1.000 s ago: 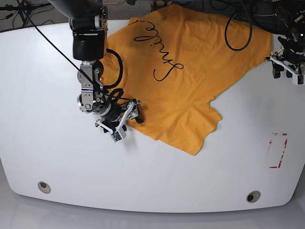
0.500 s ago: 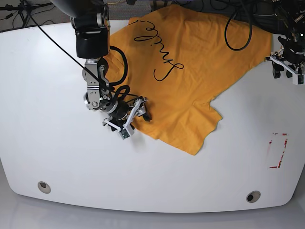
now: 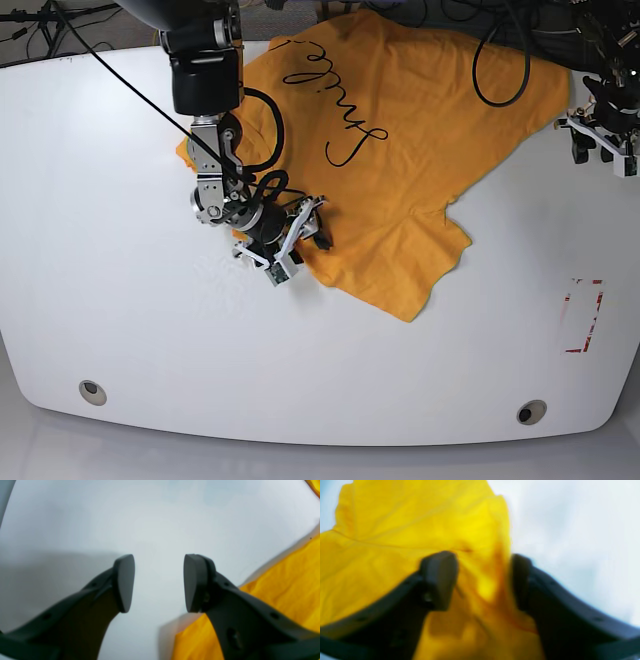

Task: Fold the T-shirt properly
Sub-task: 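Drag the held shirt edge away from the robot with the right gripper, then lower the left gripper onto the shirt edge and close it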

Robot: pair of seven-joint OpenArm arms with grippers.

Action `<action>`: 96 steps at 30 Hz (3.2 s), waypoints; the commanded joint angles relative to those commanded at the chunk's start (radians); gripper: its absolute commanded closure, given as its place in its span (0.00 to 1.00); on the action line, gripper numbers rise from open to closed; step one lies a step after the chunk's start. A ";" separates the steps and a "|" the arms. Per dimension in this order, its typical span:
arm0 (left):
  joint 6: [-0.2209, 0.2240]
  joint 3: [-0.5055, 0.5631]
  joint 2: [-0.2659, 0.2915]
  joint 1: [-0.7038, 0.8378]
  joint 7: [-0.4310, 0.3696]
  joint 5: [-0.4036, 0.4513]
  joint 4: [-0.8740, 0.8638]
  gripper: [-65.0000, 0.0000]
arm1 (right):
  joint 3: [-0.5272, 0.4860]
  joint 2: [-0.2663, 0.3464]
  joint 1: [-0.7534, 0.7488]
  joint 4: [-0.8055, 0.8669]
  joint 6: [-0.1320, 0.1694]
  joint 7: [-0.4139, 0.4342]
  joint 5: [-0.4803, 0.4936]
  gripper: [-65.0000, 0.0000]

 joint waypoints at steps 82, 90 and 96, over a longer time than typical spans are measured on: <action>-0.165 0.195 0.153 -0.006 0.170 -0.124 -0.009 0.27 | -0.005 -0.002 0.629 -0.486 -0.054 0.175 -0.003 1.00; -0.165 0.242 0.155 -0.029 0.170 -0.124 -0.092 0.27 | -0.005 0.000 0.628 -0.486 -0.052 0.175 -0.003 1.00; -0.165 0.244 0.155 -0.034 0.170 -0.126 -0.150 0.29 | -0.005 0.000 0.614 -0.486 -0.051 0.175 -0.003 1.00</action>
